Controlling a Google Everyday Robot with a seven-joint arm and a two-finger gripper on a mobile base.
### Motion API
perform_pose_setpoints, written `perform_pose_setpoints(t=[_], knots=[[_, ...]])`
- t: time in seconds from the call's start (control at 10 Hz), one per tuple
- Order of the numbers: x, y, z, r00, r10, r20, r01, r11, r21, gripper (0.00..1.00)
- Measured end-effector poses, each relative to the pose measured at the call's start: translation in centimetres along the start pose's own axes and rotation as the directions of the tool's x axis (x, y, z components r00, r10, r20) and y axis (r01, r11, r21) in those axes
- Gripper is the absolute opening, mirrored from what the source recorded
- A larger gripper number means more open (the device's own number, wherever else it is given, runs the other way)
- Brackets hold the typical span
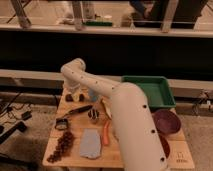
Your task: Wipe tray with eraser
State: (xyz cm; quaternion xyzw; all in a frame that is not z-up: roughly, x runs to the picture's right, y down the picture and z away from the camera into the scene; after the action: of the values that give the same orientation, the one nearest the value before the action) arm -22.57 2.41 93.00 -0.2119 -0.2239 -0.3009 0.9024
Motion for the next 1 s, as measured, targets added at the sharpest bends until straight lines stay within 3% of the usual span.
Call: perform_pose_setpoints(t=[1.0], knots=[[1.2,0.8,2.8,1.000,0.004,0.019,-0.003,0.998,-0.070,0.80]])
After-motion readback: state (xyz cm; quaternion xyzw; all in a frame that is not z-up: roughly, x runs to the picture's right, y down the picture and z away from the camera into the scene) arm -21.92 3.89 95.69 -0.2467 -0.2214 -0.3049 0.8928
